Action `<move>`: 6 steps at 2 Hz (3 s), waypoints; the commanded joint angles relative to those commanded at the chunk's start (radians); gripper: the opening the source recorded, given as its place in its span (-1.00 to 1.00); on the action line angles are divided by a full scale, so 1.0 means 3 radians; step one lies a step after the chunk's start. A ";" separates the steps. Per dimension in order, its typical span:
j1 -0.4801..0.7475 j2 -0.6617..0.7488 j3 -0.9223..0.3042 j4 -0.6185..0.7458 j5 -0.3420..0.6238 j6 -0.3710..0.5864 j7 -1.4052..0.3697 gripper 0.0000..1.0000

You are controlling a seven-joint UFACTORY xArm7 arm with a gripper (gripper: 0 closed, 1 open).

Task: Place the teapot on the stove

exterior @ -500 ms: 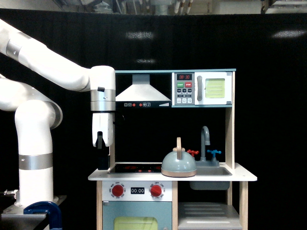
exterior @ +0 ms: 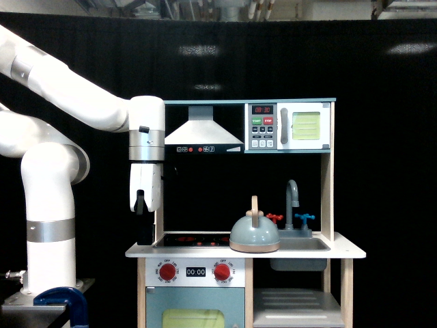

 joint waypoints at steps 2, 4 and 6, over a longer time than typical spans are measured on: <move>0.0339 0.0427 -0.0577 0.0362 -0.0418 -0.0372 -0.1662 1.00; 0.1739 0.2295 -0.2011 0.2144 0.0760 -0.0295 -0.5260 1.00; 0.1650 0.3155 -0.2157 0.2827 0.1981 0.0591 -0.6681 1.00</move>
